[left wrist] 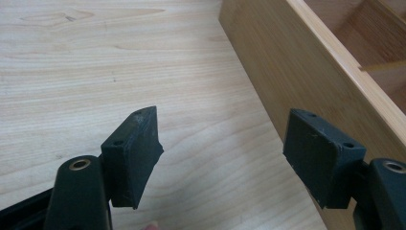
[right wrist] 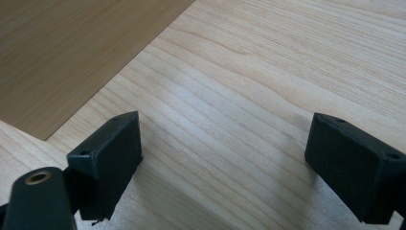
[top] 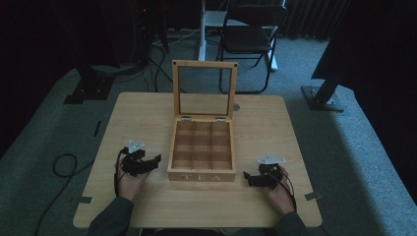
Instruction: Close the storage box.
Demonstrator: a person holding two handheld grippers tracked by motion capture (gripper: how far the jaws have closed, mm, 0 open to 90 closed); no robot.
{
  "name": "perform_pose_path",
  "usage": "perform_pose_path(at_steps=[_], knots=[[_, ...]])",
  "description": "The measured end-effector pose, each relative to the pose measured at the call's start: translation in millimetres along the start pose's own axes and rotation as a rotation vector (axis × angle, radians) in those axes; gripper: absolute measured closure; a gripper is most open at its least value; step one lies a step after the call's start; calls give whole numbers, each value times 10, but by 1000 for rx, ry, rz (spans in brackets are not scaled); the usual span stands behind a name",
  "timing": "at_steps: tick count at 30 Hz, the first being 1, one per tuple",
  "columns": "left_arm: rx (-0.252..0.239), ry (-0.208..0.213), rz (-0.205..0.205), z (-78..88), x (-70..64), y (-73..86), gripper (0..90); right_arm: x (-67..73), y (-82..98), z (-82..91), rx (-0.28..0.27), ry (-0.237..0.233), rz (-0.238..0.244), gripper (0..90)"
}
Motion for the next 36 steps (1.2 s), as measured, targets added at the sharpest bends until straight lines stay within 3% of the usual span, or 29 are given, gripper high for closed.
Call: perform_pose_path(at_steps=[4,12,28,36], knots=[[8,6,20,-7,32,-20,309,1,0,0,0,0,1,119],[32,44,4,-4,-1,-67,290,-5,-10,-7,0,-14,22,120],[24,53,-16,48,27,-208,279,-7,-11,-8,0,-15,24,120],[-3,84,-24,119,26,-345,262,-6,-10,-7,-1,-14,22,120]])
Point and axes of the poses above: each handheld gripper's, and its own axes: z roughly backward along the jaws, y roughly out of its underside, x roughly to its left, the point moved 10 cm from there along -z, roughly forward along the jaws, and after that the axes turned 10 degrees about x, right-handed, at the moved point
